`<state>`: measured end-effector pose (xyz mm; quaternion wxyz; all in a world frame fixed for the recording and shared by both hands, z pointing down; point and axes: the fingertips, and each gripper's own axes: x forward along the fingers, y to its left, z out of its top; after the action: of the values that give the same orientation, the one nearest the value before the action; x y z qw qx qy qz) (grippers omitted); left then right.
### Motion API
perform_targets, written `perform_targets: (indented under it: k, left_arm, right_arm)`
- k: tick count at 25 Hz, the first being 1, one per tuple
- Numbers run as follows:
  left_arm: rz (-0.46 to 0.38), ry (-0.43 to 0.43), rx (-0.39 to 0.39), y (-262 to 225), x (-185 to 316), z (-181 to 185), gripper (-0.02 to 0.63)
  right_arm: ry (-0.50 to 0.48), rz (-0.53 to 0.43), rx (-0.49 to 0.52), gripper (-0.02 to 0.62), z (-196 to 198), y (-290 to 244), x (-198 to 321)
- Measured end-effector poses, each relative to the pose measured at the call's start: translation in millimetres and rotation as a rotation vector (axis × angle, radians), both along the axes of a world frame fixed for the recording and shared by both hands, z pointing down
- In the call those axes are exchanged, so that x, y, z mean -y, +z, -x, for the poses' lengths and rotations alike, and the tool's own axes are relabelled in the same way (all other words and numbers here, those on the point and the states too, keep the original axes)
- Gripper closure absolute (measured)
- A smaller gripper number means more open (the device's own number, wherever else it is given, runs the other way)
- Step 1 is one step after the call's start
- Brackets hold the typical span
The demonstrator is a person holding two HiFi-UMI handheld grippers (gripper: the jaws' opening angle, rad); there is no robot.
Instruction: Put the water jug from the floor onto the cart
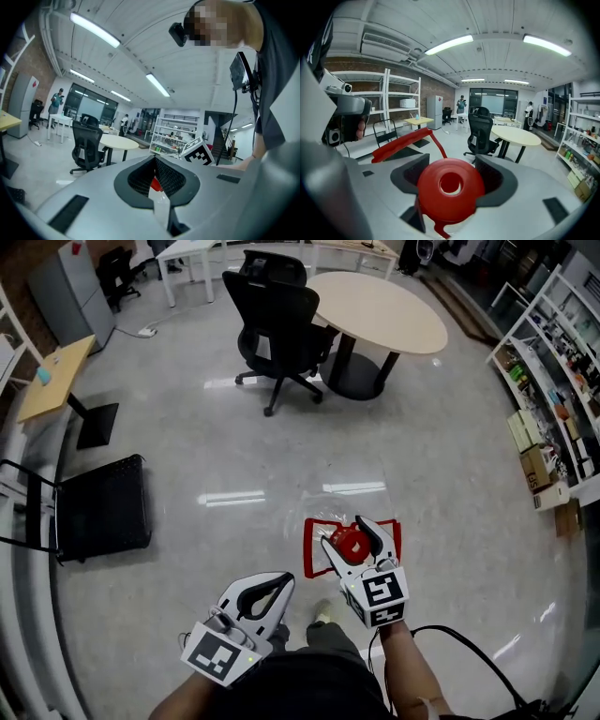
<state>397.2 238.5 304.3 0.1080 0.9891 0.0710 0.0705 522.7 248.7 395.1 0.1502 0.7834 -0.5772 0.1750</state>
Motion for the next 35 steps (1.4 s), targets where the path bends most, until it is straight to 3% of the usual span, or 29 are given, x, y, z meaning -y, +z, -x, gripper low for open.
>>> perform_targets:
  k: [5,9,14,18,26,35]
  left_arm:
    - [-0.008,-0.12,0.0,-3,17,27,0.601]
    - [-0.012,-0.277,-0.006,-5,29,50,0.601]
    - [-0.035,-0.455,0.045,-2,50,93,0.601]
    - [-0.054,-0.58,-0.008,-14,79,139,0.601]
    - [-0.073,-0.759,-0.053,-13,183,283,0.601]
    - [-0.092,-0.807,-0.032,-20,368,474,0.601]
  right_arm:
    - [-0.117,0.005,-0.004,0.295,25,0,35]
    - [-0.267,0.013,-0.022,0.295,51,3,64]
    - [-0.454,0.032,-0.042,0.295,98,10,107]
    - [-0.571,0.028,-0.039,0.295,151,5,152]
    - [-0.752,0.019,-0.053,0.295,303,2,274]
    - [-0.751,-0.048,0.016,0.295,472,-9,479]
